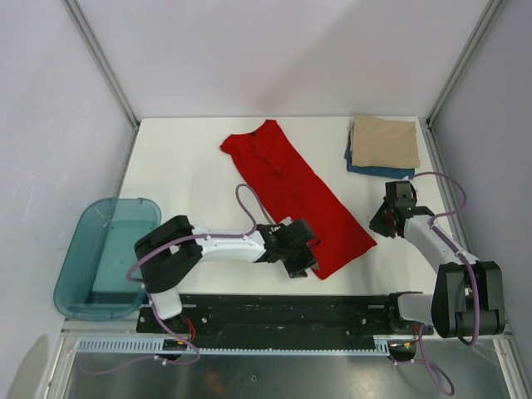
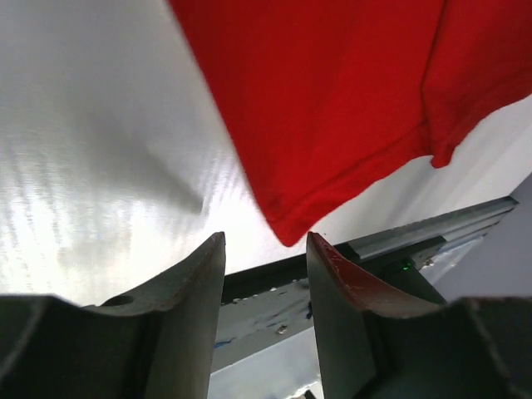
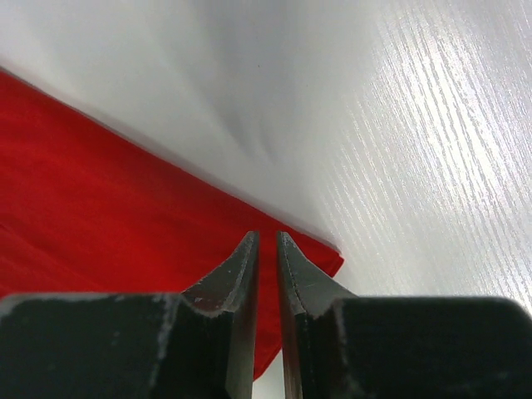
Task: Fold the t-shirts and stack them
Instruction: Rotate the tshirt 90 degrees
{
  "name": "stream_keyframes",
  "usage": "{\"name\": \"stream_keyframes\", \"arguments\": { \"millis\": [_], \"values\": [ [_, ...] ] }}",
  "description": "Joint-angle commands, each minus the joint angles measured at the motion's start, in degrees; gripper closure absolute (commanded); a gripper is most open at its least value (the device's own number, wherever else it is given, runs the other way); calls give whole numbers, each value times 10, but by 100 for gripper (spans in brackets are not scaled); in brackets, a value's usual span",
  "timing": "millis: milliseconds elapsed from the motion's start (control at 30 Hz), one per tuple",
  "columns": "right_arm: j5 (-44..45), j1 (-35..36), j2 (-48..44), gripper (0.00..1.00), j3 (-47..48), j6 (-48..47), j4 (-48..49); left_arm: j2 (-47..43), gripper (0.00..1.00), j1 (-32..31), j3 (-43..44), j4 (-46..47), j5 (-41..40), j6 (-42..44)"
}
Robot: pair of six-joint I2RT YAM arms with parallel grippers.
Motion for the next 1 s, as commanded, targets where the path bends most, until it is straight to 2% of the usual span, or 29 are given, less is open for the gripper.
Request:
{"name": "stream_keyframes", "arguments": {
  "millis": [0,367,533,667,833,967],
  "values": [
    [-7,-6,-20,82,19,-4,-1,14,53,-12,32,14,-8,-44],
    [-16,-16,-29,82,17,-10,-2,40,58,-34,39,13,-19,-58],
    [-21,-18,-34,82,16,-11,-2,56,64,-41,50,12,-23,-56],
    [-23,-20,-40,82,17,-13,-7,64,73,-43,54,13,-25,-52],
    [-26,-19,-48,82,15,-20,-13,58,90,-43,38,11,-20,-39],
    [-38,-11,-59,82,3,-22,-14,16,96,-39,-14,1,-23,-31]
  ]
}}
